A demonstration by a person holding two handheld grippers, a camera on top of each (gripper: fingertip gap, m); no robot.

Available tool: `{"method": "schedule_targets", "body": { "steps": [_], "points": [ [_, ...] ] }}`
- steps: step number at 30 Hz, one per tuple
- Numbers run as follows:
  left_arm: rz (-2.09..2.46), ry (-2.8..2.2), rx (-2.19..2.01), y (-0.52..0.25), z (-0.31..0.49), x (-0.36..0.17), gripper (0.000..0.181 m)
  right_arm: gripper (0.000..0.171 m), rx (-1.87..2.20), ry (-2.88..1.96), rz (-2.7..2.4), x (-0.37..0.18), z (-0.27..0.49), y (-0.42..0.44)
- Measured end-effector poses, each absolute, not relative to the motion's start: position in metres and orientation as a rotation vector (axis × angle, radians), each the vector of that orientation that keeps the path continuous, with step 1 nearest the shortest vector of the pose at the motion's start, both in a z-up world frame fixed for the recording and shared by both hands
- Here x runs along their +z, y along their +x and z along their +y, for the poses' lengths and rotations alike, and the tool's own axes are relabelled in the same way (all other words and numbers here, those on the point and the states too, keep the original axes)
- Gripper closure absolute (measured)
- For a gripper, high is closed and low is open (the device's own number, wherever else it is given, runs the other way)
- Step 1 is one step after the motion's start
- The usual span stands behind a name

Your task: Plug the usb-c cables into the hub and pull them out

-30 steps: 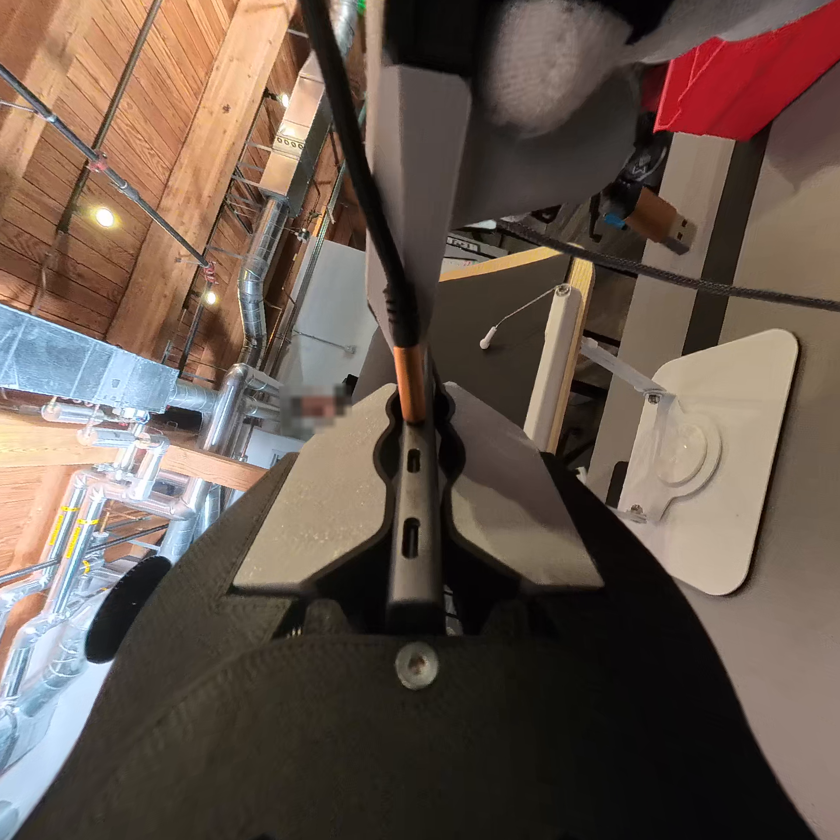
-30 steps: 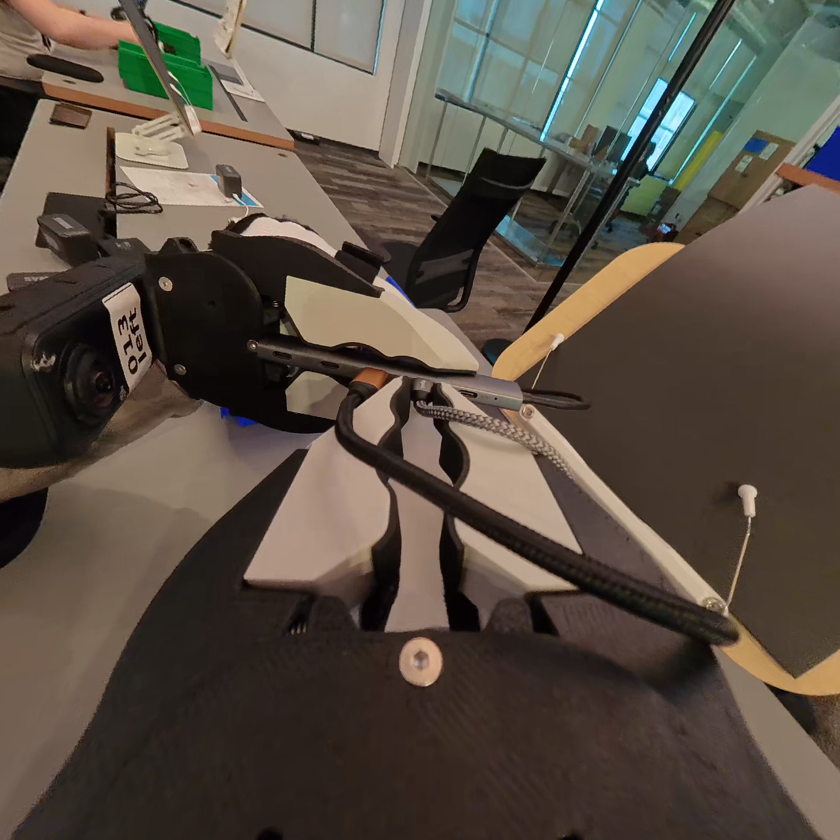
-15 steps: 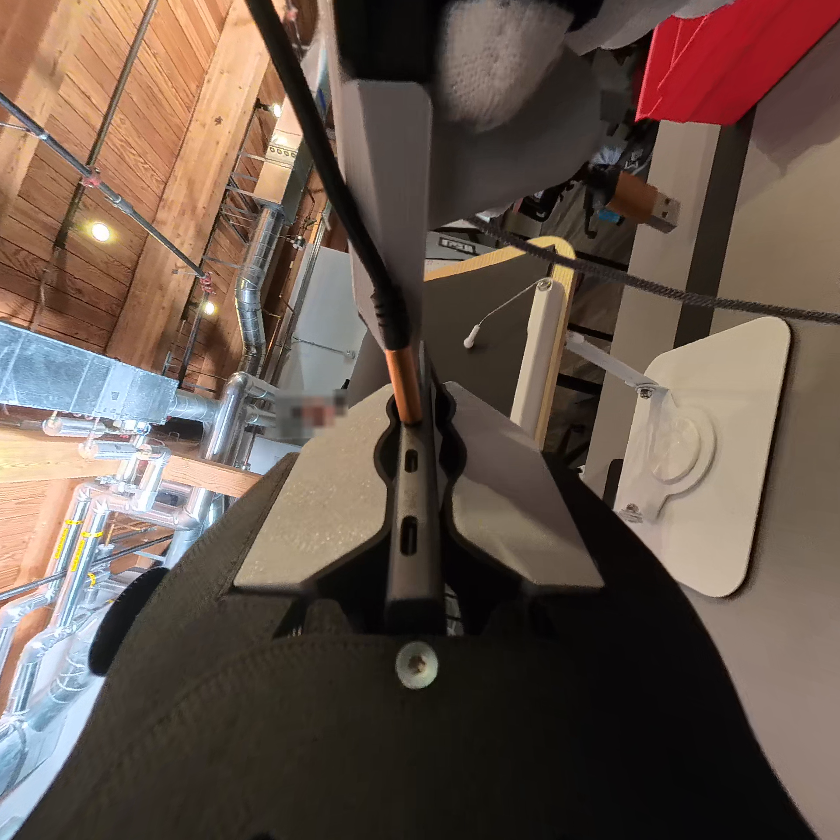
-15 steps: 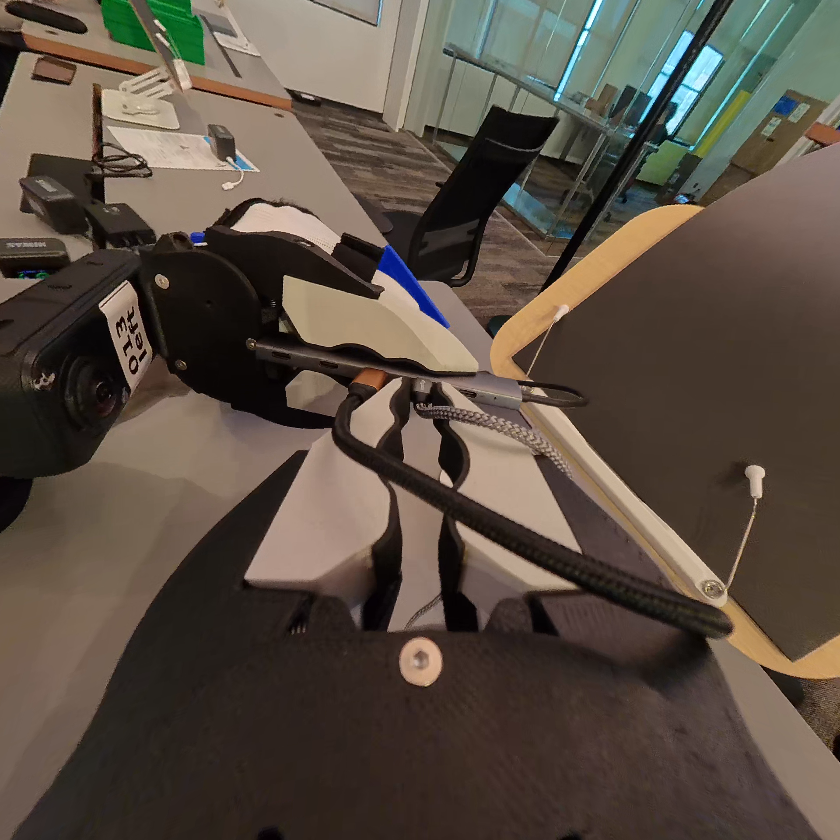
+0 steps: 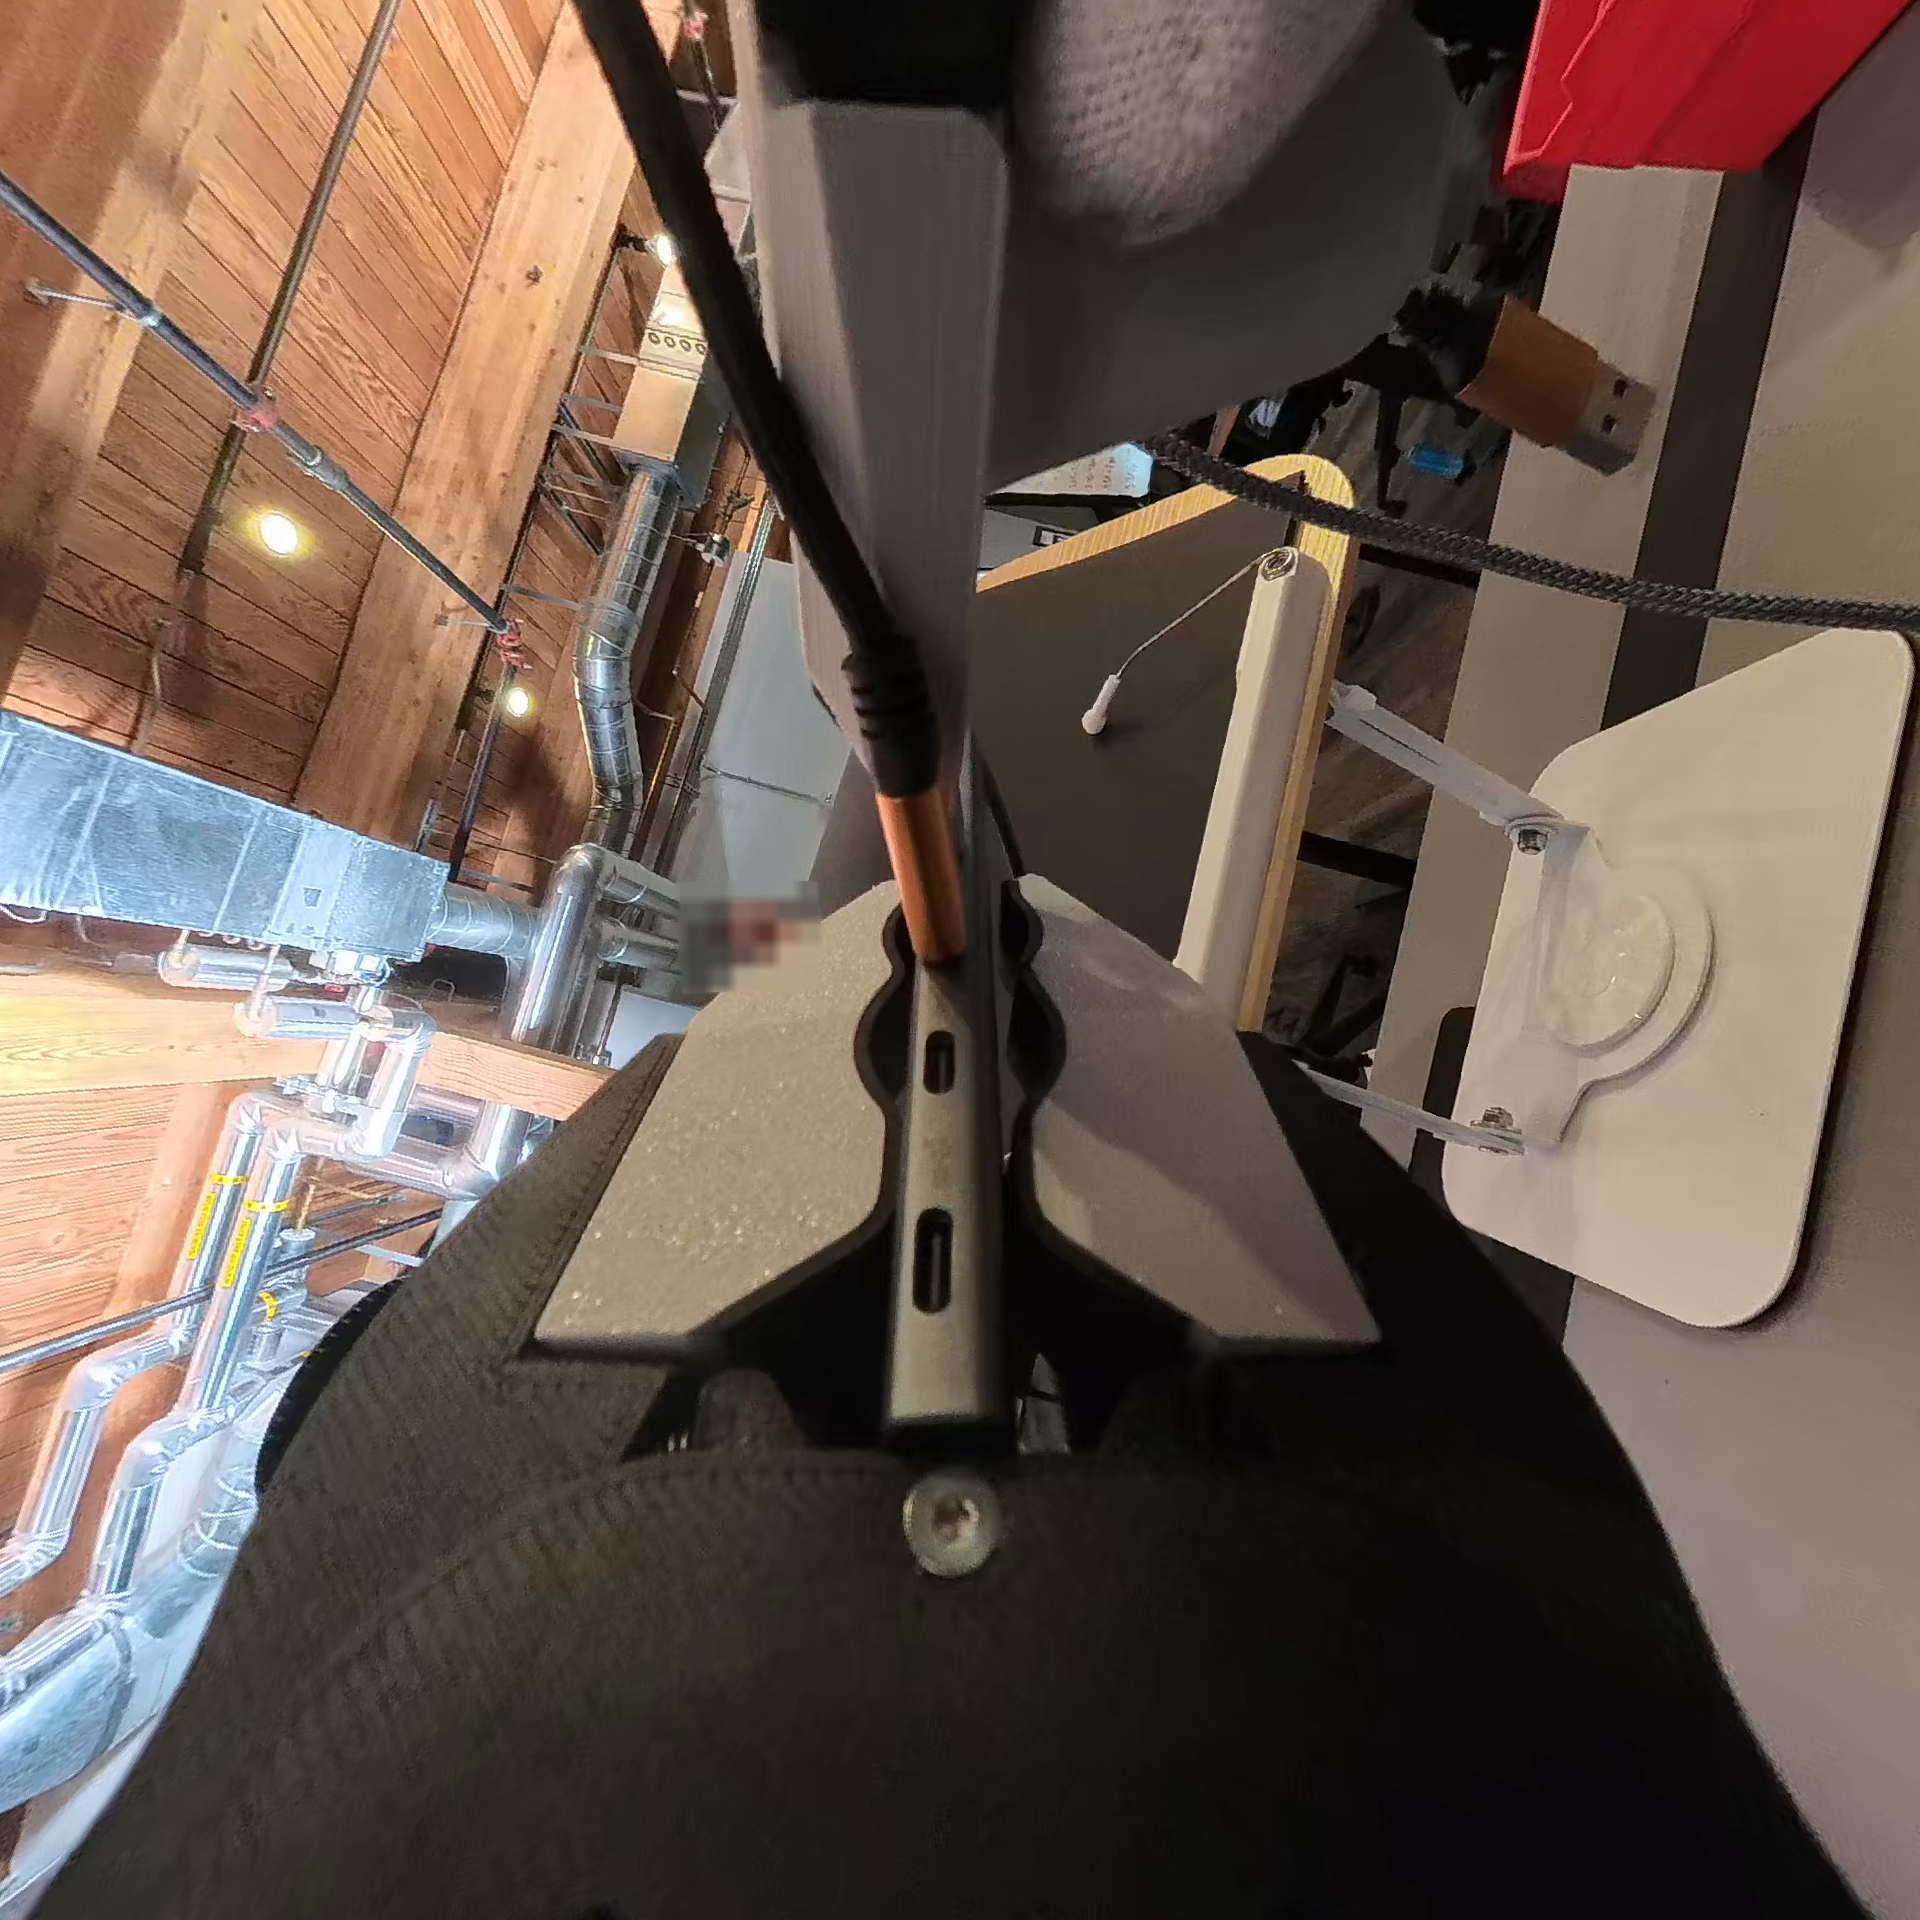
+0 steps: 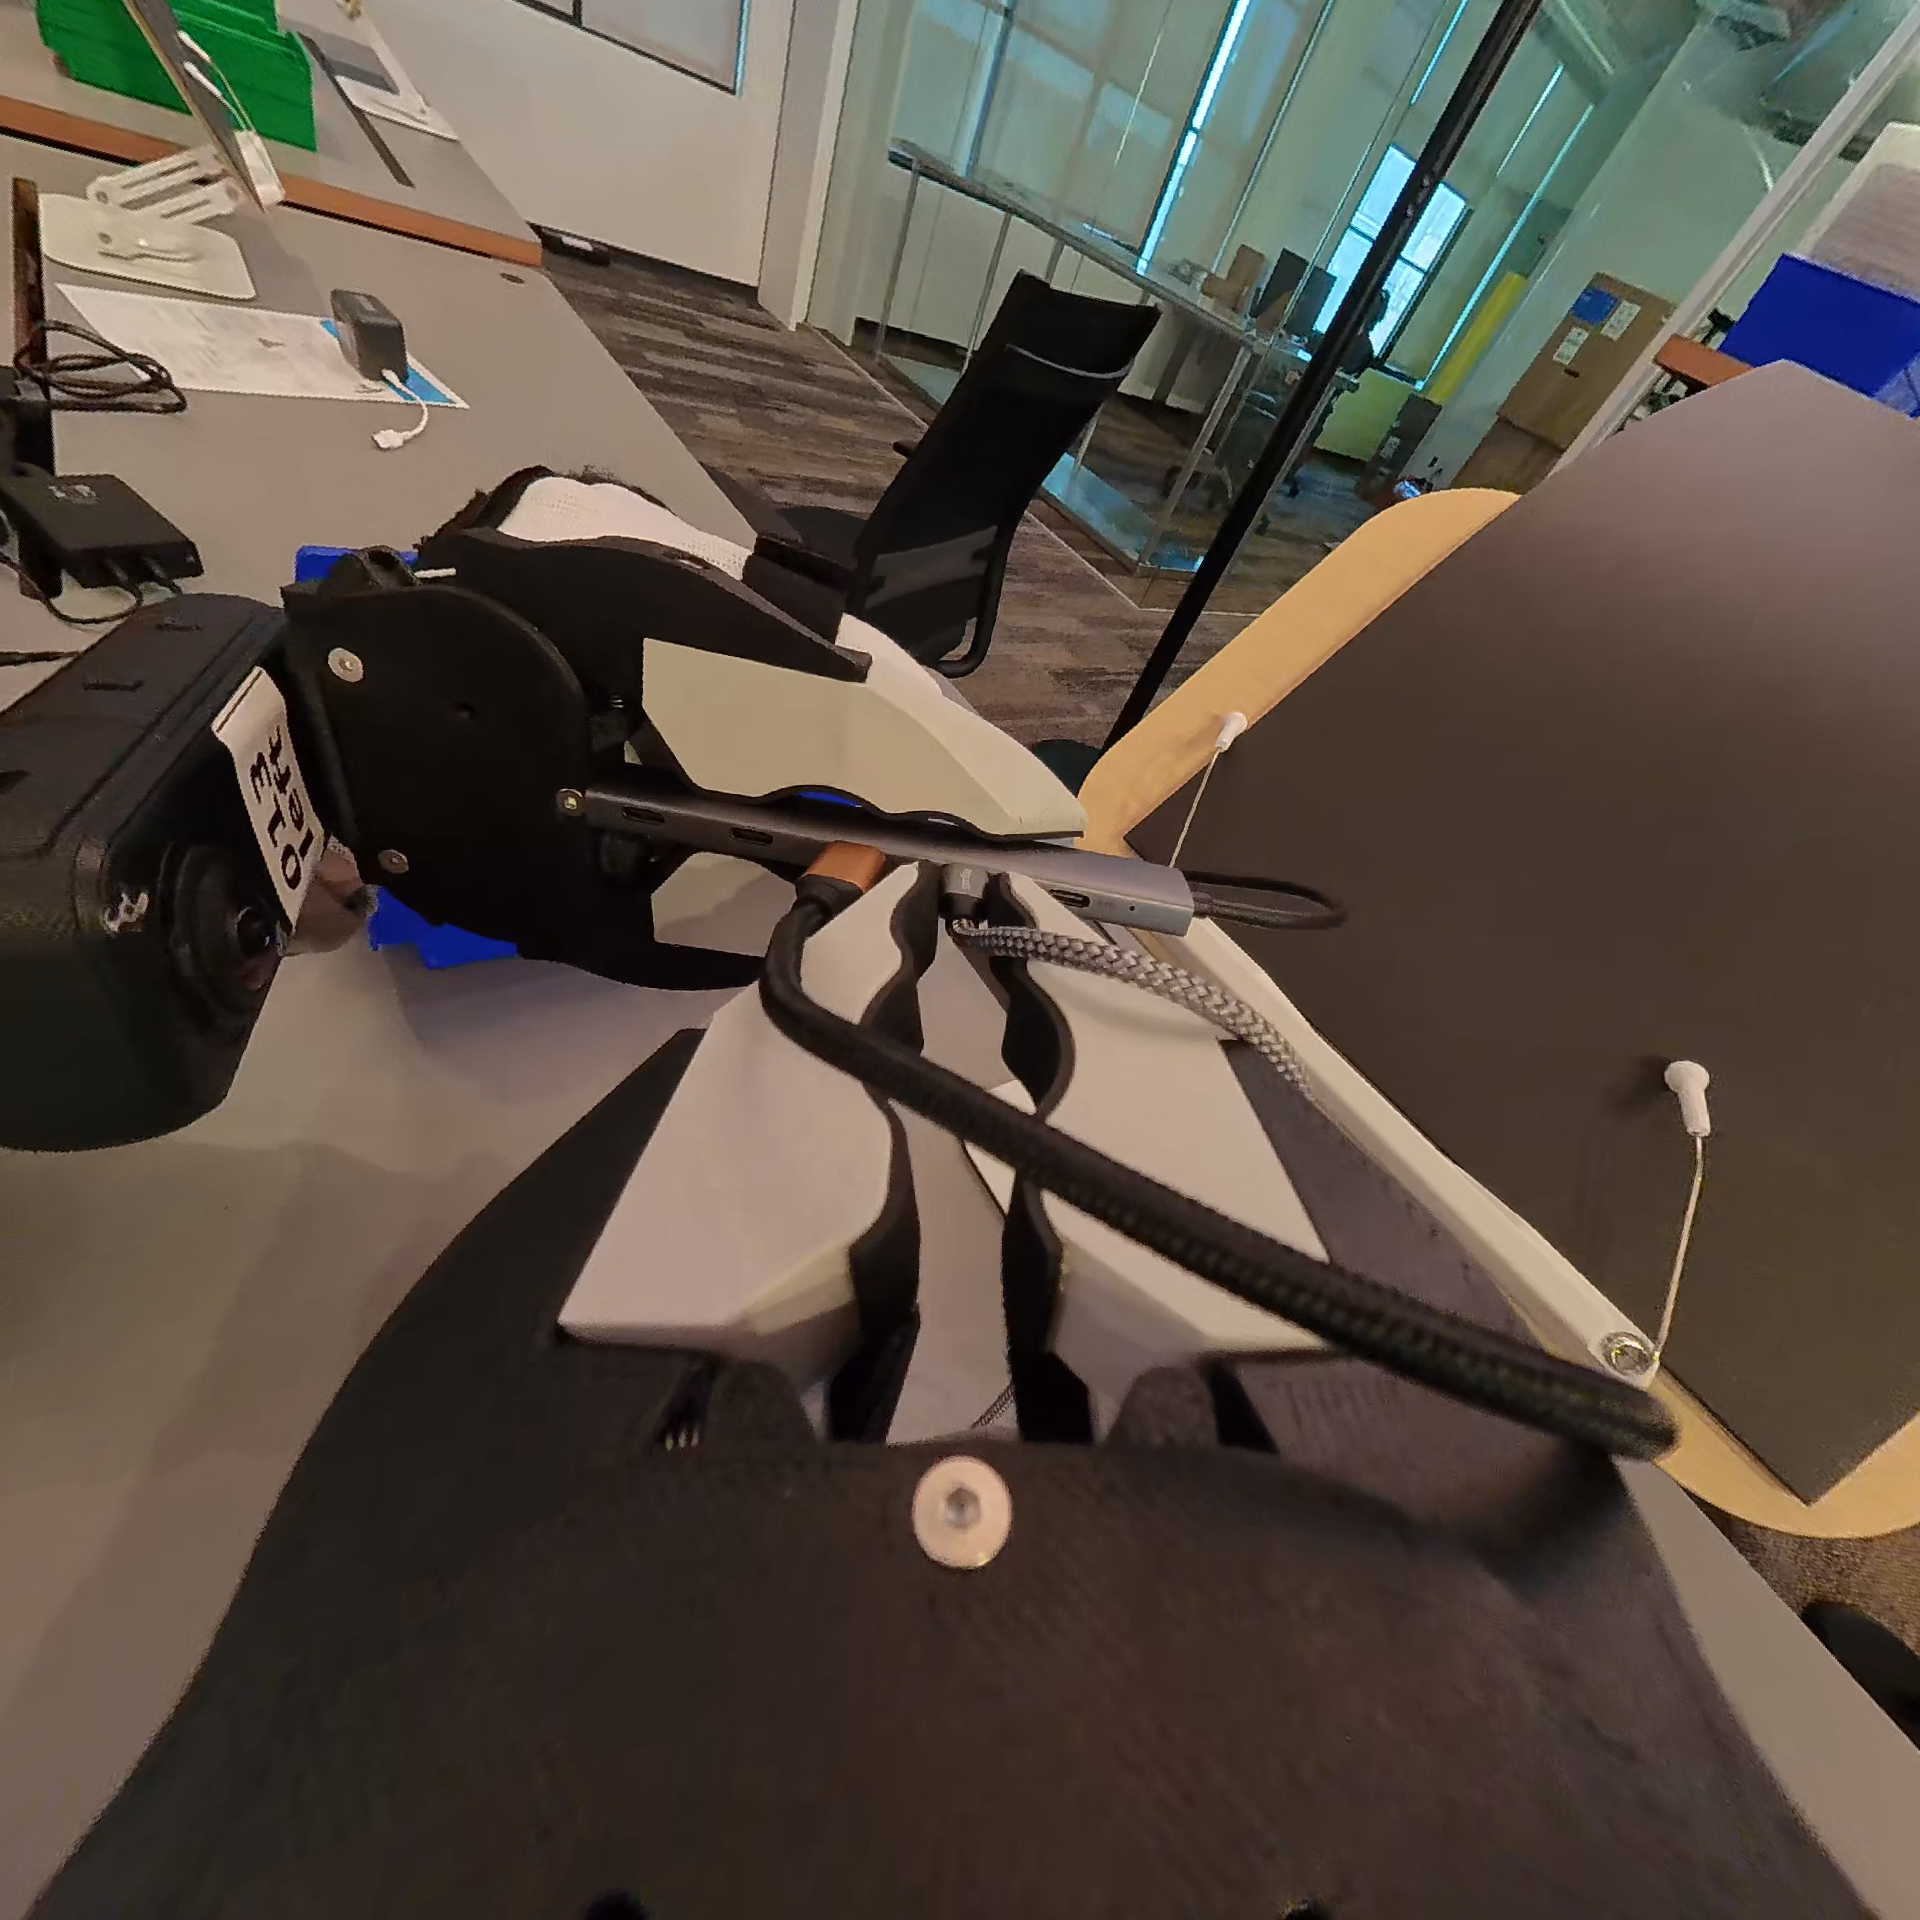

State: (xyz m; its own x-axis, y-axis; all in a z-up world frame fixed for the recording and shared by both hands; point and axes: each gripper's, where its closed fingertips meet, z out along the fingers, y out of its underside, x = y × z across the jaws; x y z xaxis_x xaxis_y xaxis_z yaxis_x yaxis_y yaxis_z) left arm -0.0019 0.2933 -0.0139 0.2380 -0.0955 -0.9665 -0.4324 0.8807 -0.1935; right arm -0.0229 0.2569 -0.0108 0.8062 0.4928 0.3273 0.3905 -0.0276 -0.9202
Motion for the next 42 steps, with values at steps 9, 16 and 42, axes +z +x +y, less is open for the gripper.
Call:
{"method": "schedule_targets", "body": {
  "steps": [9, 16, 42],
  "points": [
    [1.322, -0.483, 0.23, 0.0, 0.293, -0.016, 0.167, 0.165, 0.101, -1.651, -0.71, -0.012, 0.257, -0.021],
    [1.324, -0.502, 0.212, 0.0, 0.292, -0.016, 0.166, 0.165, 0.115, -1.648, -0.706, -0.011, 0.257, -0.022],
    [1.41, -0.489, 0.191, 0.003, 0.273, -0.014, 0.166, 0.165, 0.134, -1.612, -0.826, -0.009, 0.246, -0.021]
  ]
}}
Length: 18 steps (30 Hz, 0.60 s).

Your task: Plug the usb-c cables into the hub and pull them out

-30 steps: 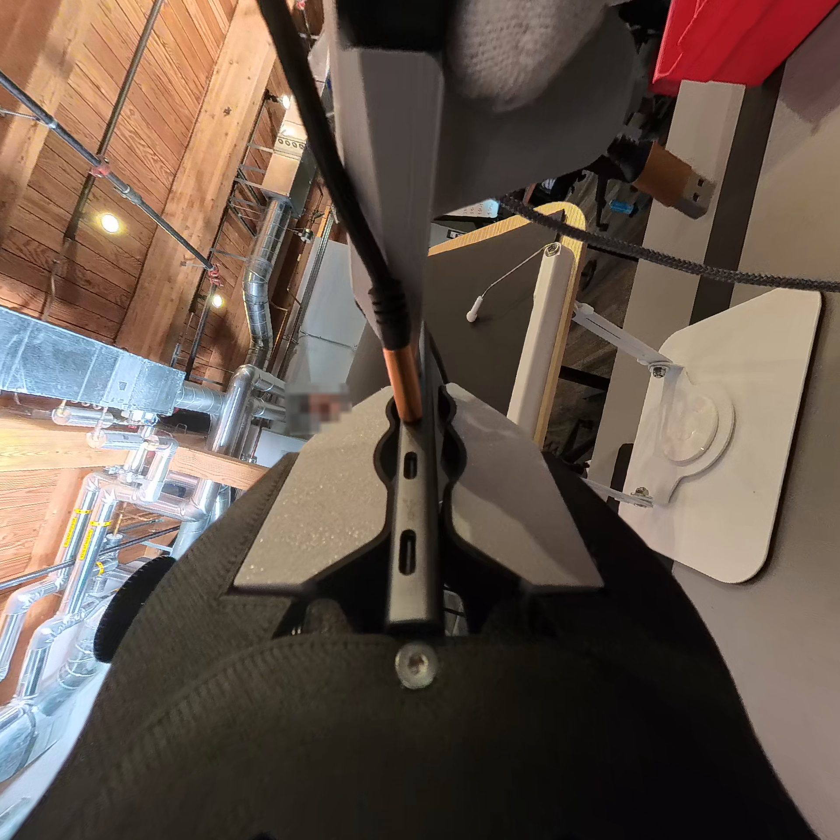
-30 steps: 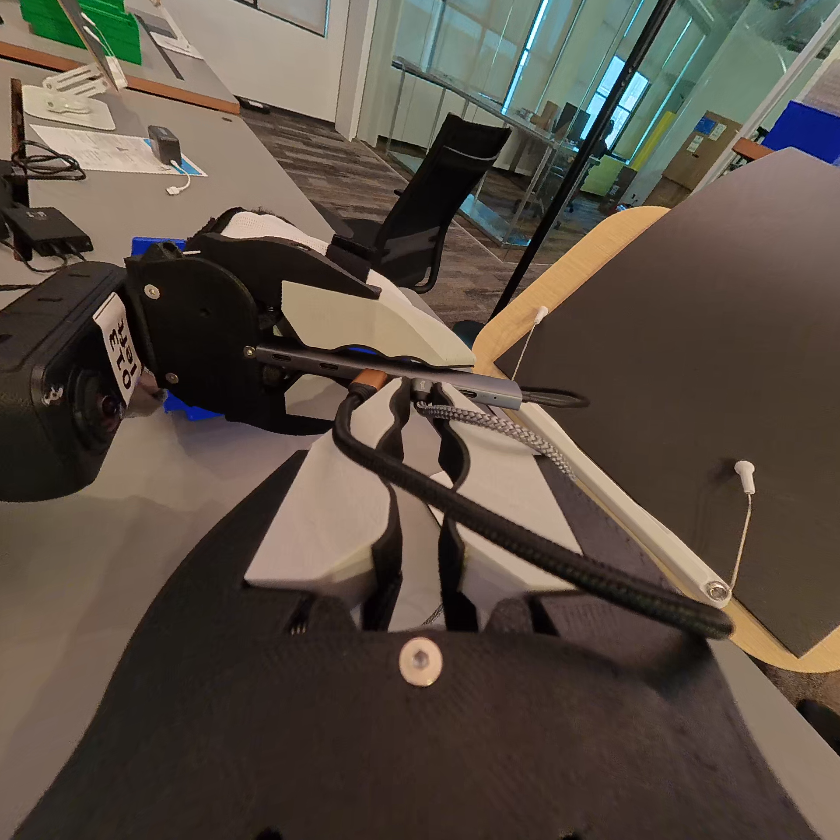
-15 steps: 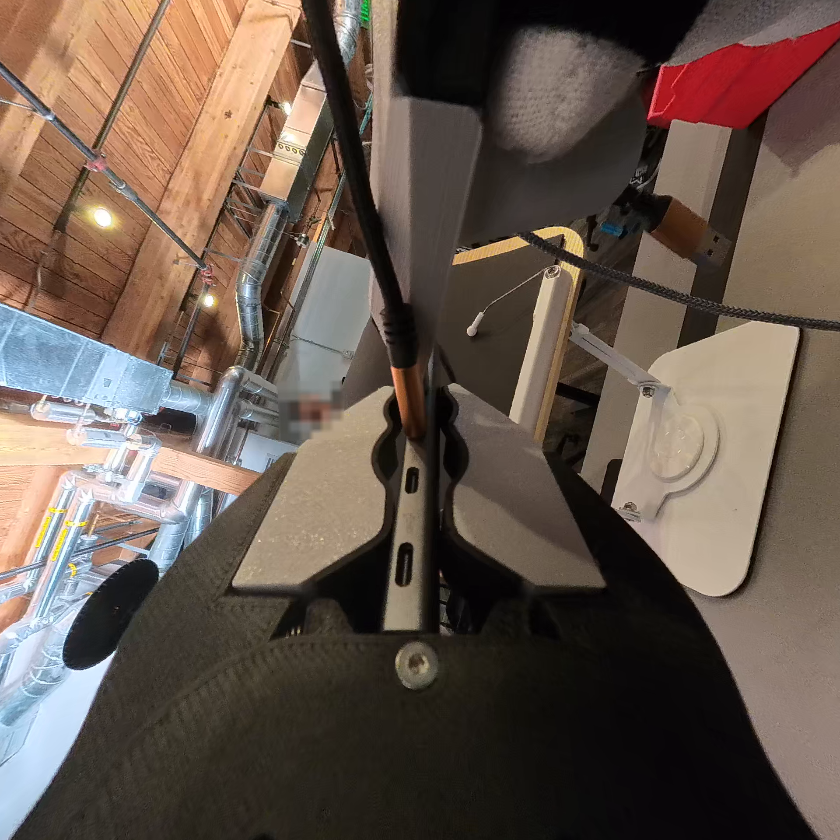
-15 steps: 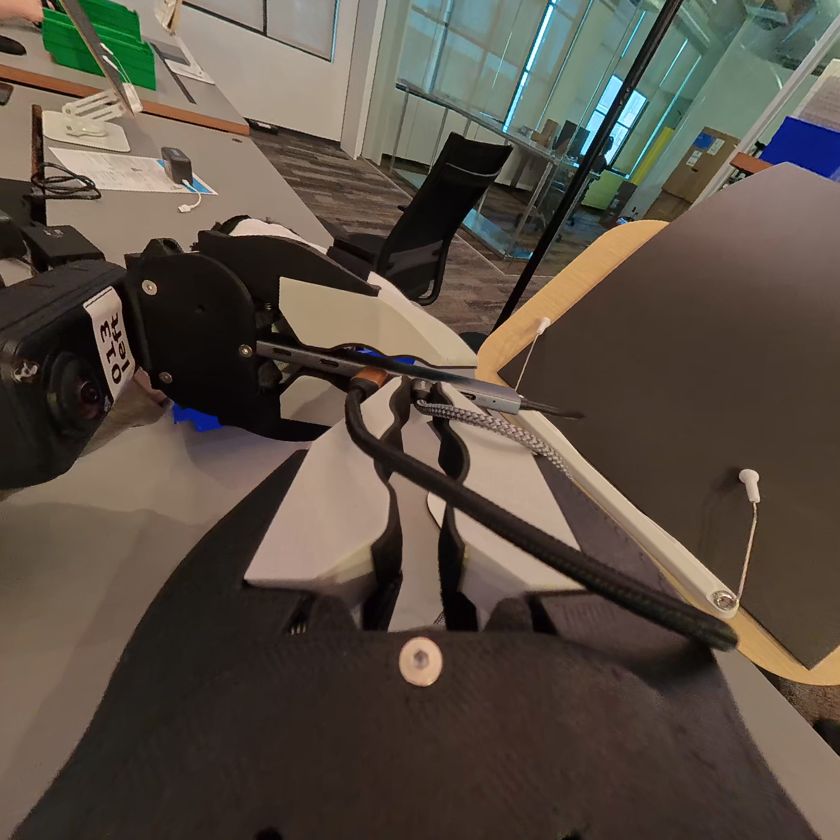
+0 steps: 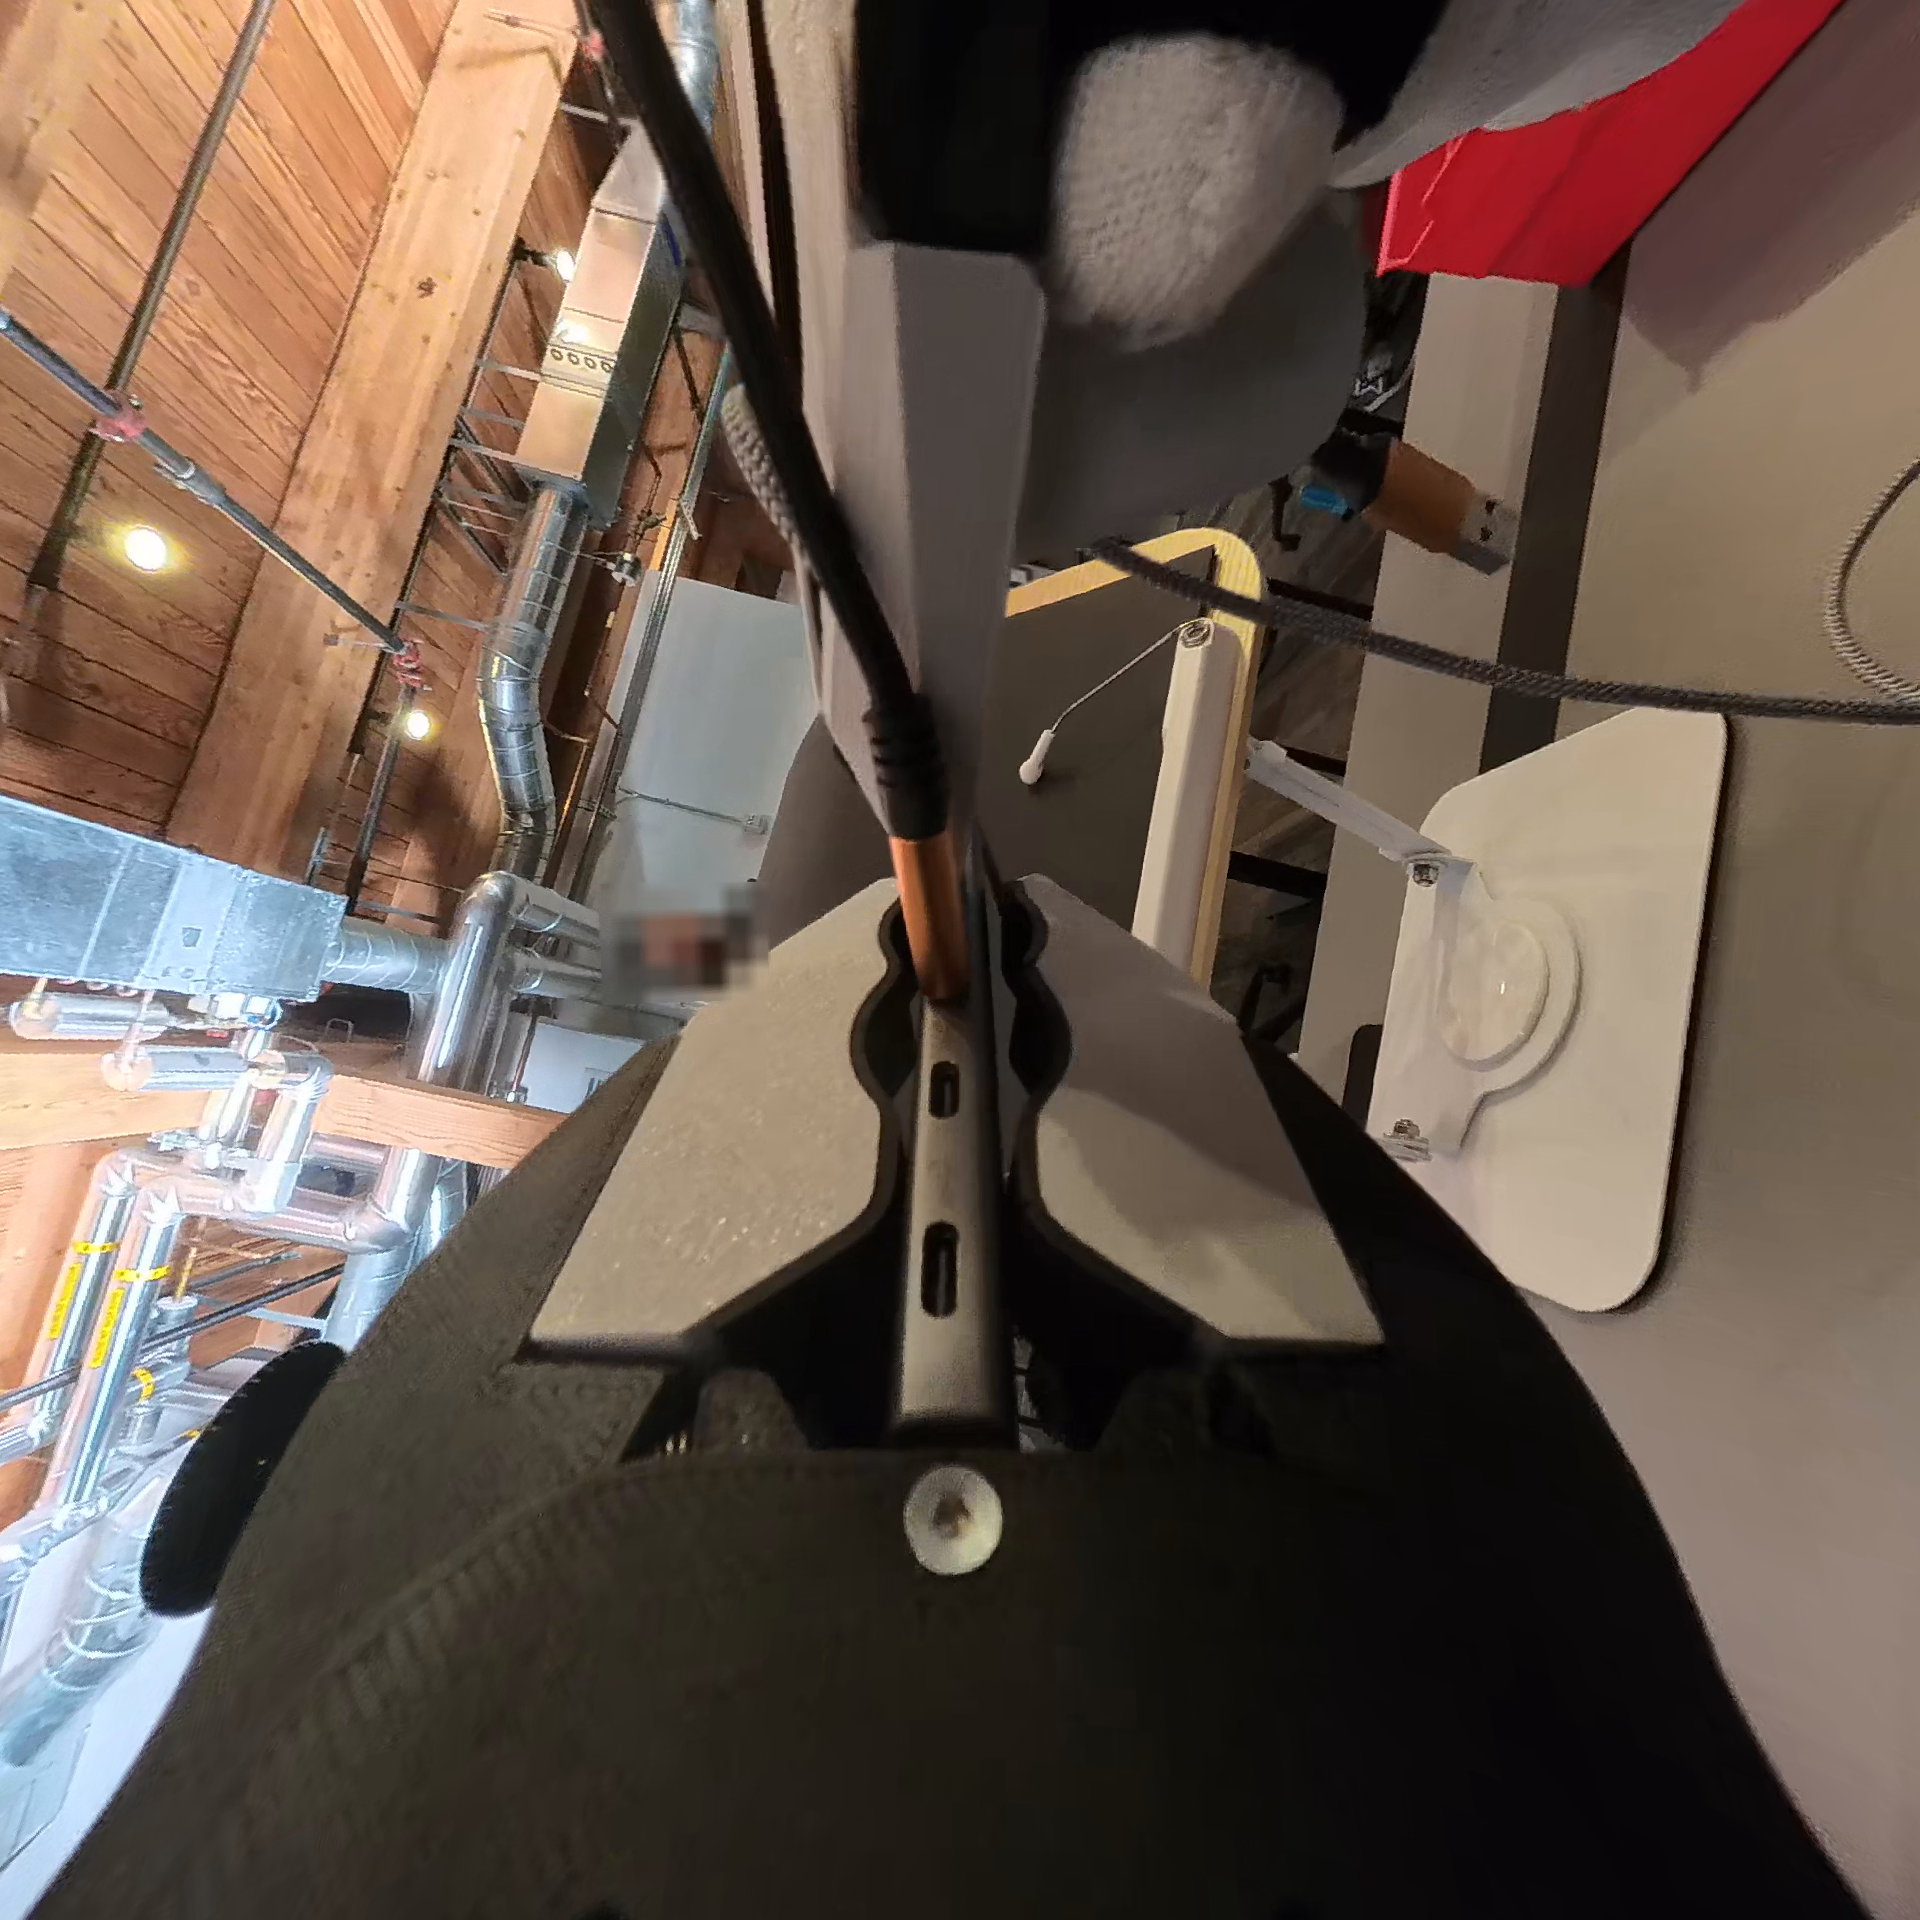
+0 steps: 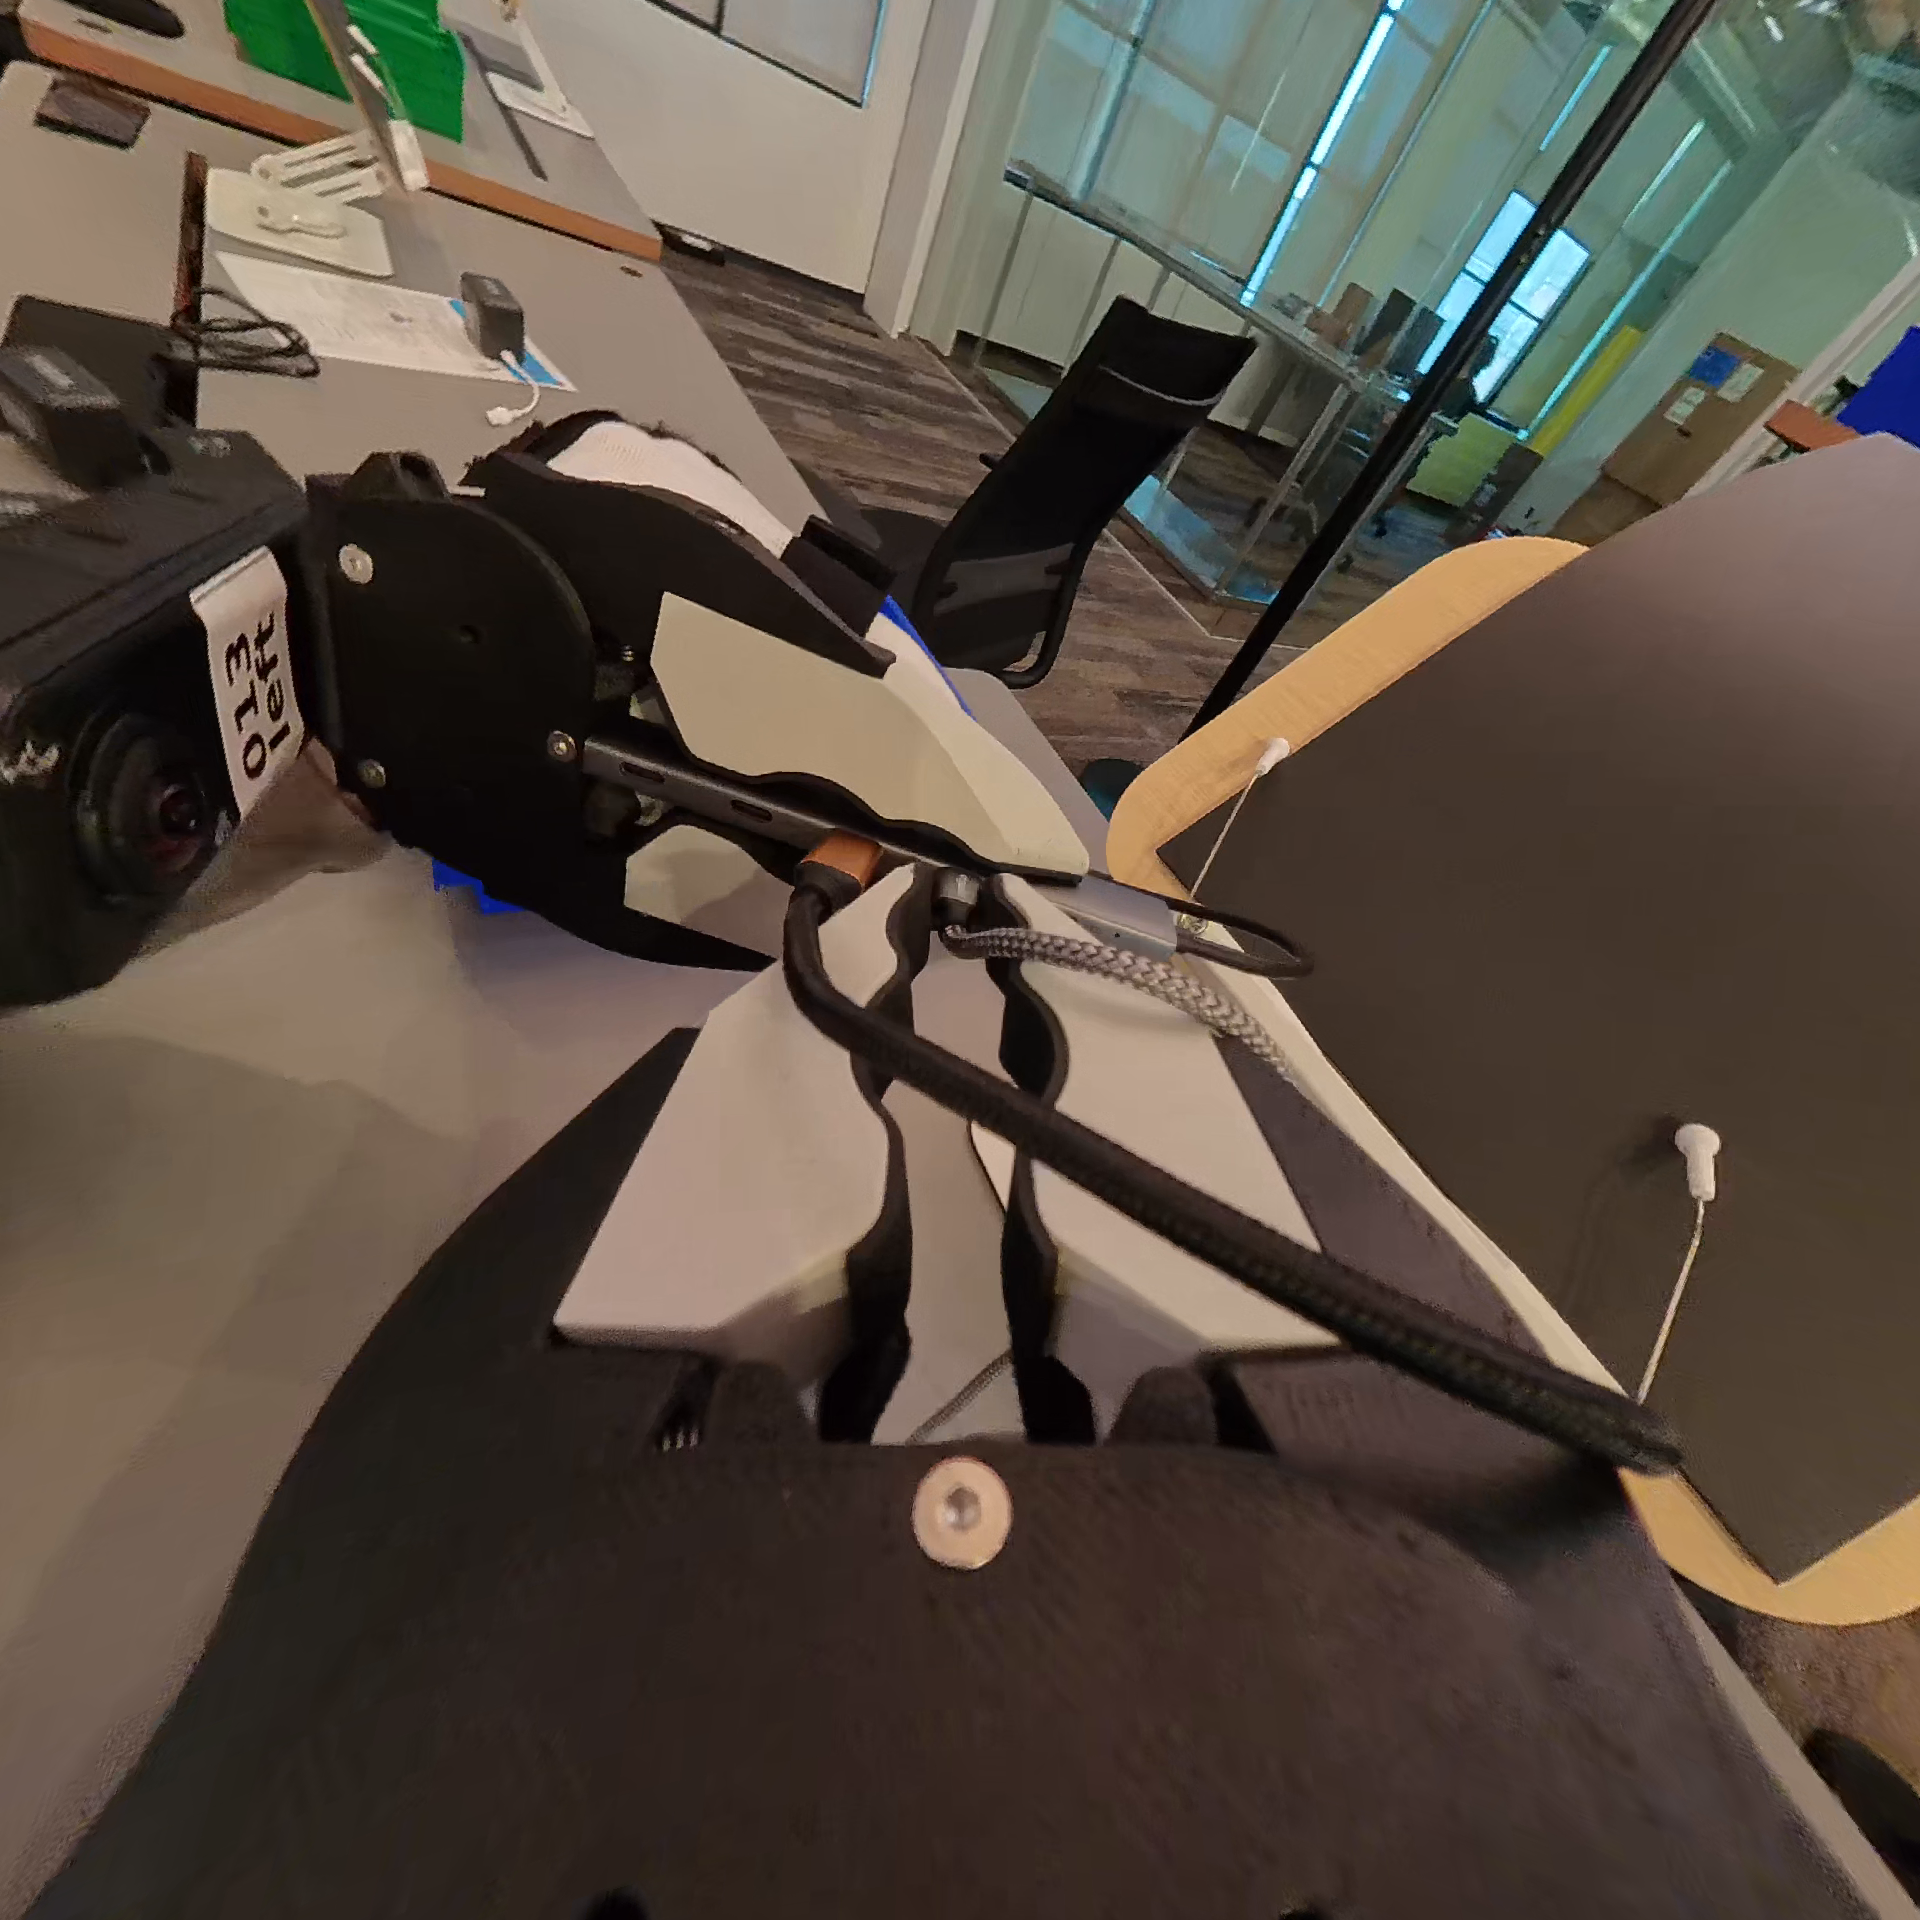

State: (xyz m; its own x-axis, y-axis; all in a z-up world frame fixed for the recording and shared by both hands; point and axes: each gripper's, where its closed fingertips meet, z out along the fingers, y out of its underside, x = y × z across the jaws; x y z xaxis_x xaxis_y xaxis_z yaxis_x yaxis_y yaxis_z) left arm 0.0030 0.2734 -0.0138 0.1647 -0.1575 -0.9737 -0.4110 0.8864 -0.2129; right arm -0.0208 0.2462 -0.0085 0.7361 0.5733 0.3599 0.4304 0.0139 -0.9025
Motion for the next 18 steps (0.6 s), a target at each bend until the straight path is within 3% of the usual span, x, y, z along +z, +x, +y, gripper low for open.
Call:
{"method": "schedule_targets", "body": {
  "steps": [18],
  "points": [
    [1.344, -0.565, 0.071, 0.006, 0.268, -0.001, 0.163, 0.165, 0.104, -1.56, -0.762, 0.003, 0.247, -0.018]
  ]
}}
